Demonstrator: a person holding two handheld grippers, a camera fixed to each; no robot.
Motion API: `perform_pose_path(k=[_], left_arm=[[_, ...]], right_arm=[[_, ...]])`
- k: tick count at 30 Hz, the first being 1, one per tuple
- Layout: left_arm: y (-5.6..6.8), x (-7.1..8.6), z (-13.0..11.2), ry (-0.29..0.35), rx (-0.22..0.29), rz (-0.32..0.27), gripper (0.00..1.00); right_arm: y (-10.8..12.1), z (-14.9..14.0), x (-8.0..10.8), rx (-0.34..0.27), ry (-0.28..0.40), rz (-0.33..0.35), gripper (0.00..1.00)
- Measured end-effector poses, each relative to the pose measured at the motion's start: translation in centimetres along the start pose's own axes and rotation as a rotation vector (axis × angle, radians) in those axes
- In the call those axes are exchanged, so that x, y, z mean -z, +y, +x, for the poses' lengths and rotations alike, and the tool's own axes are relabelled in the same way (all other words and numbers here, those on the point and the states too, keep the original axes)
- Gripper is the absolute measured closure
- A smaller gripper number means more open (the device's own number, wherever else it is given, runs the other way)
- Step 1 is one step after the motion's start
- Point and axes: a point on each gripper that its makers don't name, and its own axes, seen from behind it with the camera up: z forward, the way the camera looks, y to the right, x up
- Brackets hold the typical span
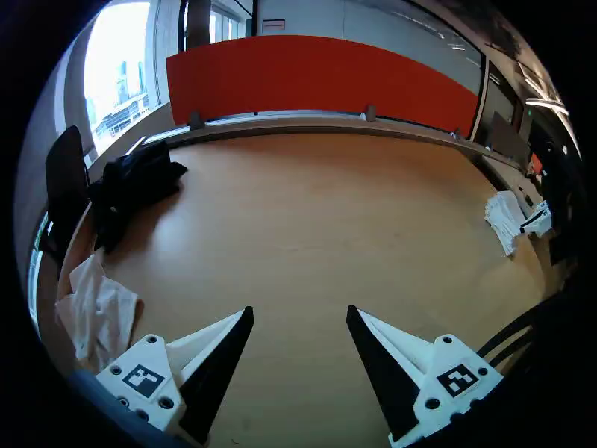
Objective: Fold towel
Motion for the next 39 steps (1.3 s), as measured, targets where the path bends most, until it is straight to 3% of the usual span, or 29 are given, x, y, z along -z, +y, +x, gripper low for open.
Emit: perform_pose_path(k=[12, 14, 18, 24, 39], left_arm=[[0.03, -0.02, 0.11, 0.001, 0.001, 0.001, 0.08], [0.01, -0.01, 0.11, 0.001, 0.002, 0.002, 0.08], [-0.01, 0.0, 0.16, 0.002, 0.003, 0.002, 0.08], [0.04, 0.01, 0.25, 0.003, 0.003, 0.002, 0.08], [0.0, 0.11, 0.37, 0.008, 0.007, 0.002, 0.08]], right_arm=[[0.44, 0.08, 0.04, 0.009, 0.0, -0.013, 0.9], [0.41, 0.11, 0.08, 0.011, 0.005, -0.015, 0.82], [0.64, 0.05, 0.2, 0.011, 0.009, -0.032, 0.33], [0.55, -0.06, 0.28, 0.004, 0.02, -0.044, 0.11], [0.28, 0.54, 0.73, -0.038, 0.057, -0.06, 0.08]])
